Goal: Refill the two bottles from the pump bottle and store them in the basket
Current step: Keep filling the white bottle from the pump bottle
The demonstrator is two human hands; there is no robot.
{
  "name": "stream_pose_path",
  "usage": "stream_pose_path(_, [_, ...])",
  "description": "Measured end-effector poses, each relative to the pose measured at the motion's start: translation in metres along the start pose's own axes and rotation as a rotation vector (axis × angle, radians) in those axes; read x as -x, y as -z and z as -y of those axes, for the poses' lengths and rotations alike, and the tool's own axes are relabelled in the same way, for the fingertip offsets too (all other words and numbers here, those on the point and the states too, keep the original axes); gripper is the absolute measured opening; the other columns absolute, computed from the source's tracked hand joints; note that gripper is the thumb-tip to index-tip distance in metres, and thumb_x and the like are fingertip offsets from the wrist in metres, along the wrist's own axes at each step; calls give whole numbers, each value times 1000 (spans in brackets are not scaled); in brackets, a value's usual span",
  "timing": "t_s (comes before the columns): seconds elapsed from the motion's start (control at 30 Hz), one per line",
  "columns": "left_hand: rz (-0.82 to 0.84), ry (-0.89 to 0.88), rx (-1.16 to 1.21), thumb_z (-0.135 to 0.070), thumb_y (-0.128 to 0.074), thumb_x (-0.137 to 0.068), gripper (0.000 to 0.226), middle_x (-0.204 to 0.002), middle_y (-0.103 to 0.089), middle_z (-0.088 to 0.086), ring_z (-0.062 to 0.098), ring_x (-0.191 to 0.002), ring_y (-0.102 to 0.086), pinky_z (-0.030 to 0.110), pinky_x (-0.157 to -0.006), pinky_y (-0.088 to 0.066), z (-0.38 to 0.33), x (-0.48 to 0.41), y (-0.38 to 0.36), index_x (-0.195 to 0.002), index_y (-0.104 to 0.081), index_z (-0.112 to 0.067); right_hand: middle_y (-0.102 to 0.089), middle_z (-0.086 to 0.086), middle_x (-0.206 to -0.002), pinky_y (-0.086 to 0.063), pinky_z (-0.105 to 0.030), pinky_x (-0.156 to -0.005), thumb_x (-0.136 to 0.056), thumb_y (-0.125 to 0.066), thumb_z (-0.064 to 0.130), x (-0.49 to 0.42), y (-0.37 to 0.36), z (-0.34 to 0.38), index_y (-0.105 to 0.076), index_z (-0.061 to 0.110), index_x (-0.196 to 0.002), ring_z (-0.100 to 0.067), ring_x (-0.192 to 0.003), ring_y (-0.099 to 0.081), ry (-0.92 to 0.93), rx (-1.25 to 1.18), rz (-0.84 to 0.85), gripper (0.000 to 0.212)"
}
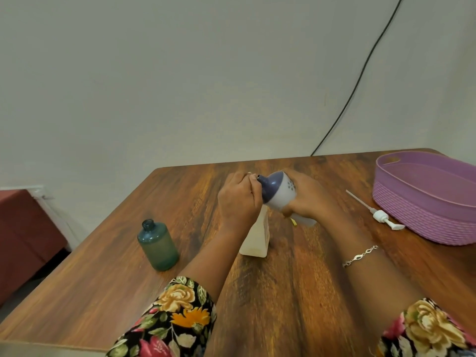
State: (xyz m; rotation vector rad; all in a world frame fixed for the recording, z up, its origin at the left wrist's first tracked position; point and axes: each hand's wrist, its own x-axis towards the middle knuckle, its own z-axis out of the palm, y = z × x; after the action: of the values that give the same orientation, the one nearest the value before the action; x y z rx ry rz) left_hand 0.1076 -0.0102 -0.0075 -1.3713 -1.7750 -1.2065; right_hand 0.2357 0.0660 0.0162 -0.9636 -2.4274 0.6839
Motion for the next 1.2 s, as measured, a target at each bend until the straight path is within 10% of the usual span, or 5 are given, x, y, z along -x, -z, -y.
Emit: stream_pose_path(1.2, [0,5,-9,-21,-31,-90,47,-66,-60,7,17,-56,-51,27,-48,-37,0,-13,8,-64,-66,-3,-51,-4,-125,-36,-29,-80,-62,-81,12,-3,-2,-3,-39,23,-133,-21,-112,-47,18,-67,7,84])
